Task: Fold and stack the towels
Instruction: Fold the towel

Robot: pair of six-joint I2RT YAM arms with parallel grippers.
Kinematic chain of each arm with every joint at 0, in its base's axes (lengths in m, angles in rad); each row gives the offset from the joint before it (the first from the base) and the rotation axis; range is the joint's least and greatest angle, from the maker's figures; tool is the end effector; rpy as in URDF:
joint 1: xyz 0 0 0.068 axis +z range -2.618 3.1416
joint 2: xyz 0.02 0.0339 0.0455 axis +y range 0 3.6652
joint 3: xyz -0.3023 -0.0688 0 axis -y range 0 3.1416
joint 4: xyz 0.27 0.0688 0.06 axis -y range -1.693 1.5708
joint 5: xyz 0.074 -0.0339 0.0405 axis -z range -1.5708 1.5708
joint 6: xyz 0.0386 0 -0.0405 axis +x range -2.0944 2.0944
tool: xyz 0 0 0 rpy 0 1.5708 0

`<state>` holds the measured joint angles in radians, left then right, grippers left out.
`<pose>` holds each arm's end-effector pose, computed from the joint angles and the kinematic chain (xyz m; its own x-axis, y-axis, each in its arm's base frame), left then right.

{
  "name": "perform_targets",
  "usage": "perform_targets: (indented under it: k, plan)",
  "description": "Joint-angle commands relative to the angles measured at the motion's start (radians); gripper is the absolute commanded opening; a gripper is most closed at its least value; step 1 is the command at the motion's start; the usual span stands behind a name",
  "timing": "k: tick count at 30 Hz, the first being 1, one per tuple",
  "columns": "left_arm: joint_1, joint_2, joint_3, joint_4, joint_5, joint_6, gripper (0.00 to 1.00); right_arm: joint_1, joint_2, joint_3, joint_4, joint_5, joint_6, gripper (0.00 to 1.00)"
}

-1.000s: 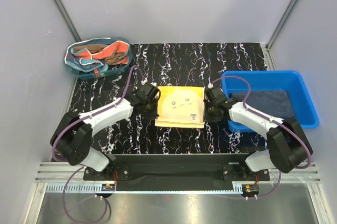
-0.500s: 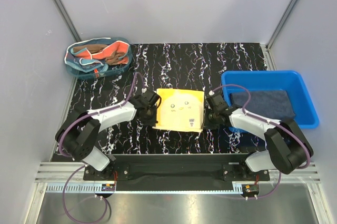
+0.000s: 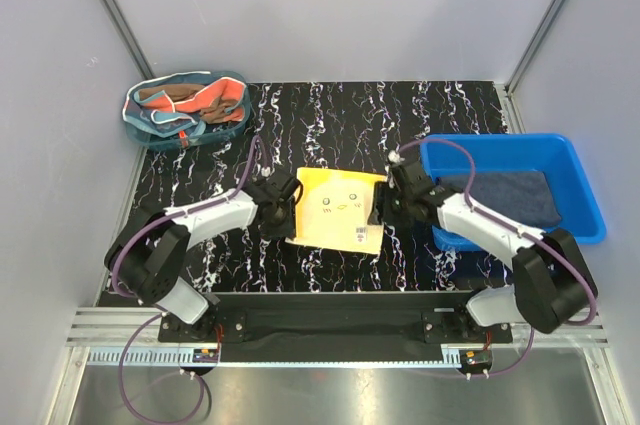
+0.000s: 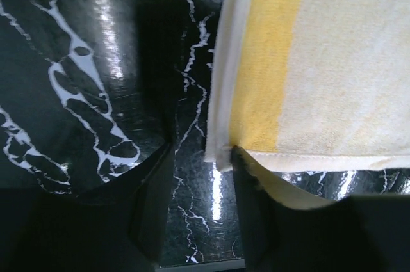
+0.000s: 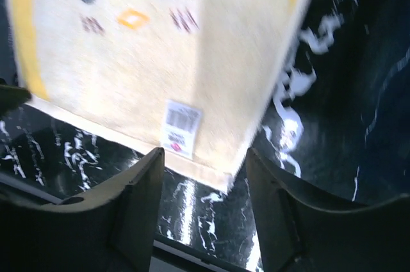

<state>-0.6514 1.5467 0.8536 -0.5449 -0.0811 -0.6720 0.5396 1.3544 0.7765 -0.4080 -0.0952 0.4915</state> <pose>0.2369 -0.1767 0.1831 -0.9513 -0.0550 -0.3033 -0.0115 0.9896 -0.1435 0.2350 0.1450 0.2178 -0.8933 0.0127 -0.4493 -0.1530 0.9313 0.3304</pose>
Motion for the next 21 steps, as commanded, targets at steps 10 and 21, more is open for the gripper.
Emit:
perform_targets:
  k: [10,21]
  plan:
    - [0.309,0.225,0.543,-0.016,0.264,0.357,0.54,-0.156,0.391,0.553,-0.208,-0.241,-0.470,0.61]
    - [0.386,0.639,0.846,-0.101,0.537,0.615,0.54,-0.280,0.680,0.889,-0.456,-0.314,-0.731,0.59]
